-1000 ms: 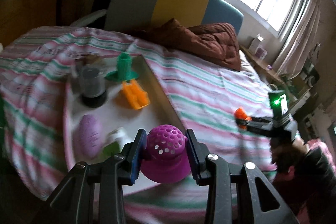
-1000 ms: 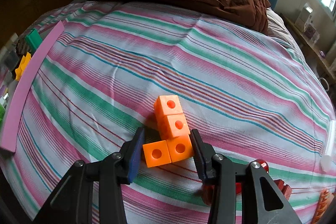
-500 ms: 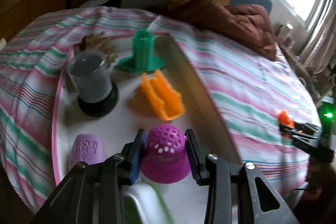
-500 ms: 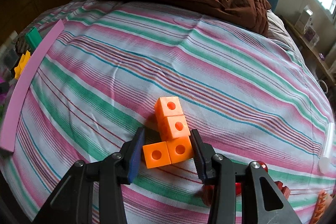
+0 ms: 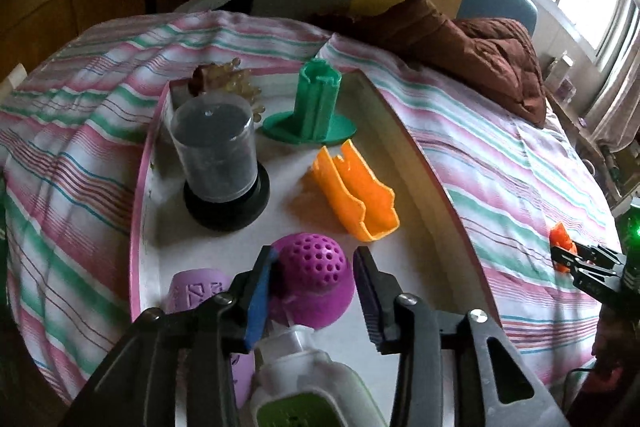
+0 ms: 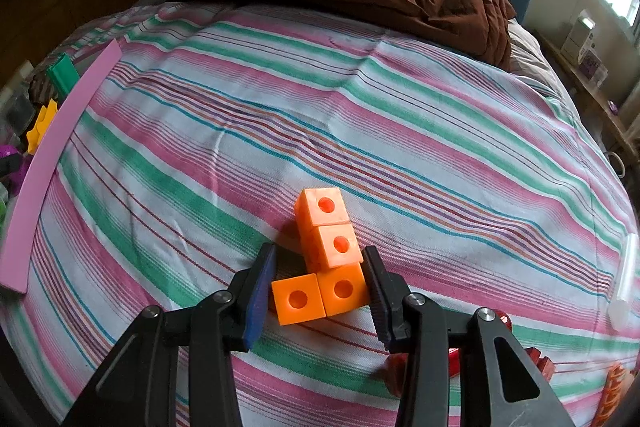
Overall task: Organize rigid objects
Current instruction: 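Carry the purple spiky toy to the tray with the left tool, then lower the purple spiky toy into the tray and open the left tool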
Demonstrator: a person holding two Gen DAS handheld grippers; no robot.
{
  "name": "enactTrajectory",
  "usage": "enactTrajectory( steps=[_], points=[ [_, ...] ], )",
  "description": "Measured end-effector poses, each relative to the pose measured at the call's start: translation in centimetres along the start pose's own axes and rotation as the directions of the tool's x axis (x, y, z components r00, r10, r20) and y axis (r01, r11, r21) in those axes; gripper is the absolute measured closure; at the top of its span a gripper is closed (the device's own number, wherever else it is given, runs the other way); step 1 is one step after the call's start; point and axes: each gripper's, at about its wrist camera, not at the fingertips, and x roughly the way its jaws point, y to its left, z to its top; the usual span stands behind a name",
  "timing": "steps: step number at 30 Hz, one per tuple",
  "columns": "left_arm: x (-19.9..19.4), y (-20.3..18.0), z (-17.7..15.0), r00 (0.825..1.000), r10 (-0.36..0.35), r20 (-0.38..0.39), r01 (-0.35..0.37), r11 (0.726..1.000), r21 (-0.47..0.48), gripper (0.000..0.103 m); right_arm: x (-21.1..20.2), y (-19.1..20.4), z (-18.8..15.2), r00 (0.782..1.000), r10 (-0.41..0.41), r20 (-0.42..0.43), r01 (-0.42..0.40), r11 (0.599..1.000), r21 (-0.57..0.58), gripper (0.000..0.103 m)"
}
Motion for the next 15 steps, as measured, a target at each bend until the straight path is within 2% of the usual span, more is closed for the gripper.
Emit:
enactTrajectory(
  steps=[5, 8, 15],
  points=[
    [-1.2, -0.2, 0.5, 0.999, 0.027, 0.038, -0.028, 1.000, 0.011, 0.061, 0.1, 0.1, 0.0, 1.000, -0.006, 0.003, 0.006, 1.000, -0.001, 0.059],
    [-2.9, -0.4, 0.7, 0.995, 0.043, 0.091, -0.045, 0.999, 0.028, 0.061, 0.1, 0.1, 0.0, 1.000, -0.009, 0.005, 0.009, 1.000, -0.003, 0.059],
    [-6.4, -0.5, 0.3, 0.986, 0.063, 0.155, -0.067, 0.997, 0.022, 0.061, 0.2, 0.3, -0.1, 1.000, -0.021, 0.012, 0.021, 1.000, -0.016, 0.061]
  ],
)
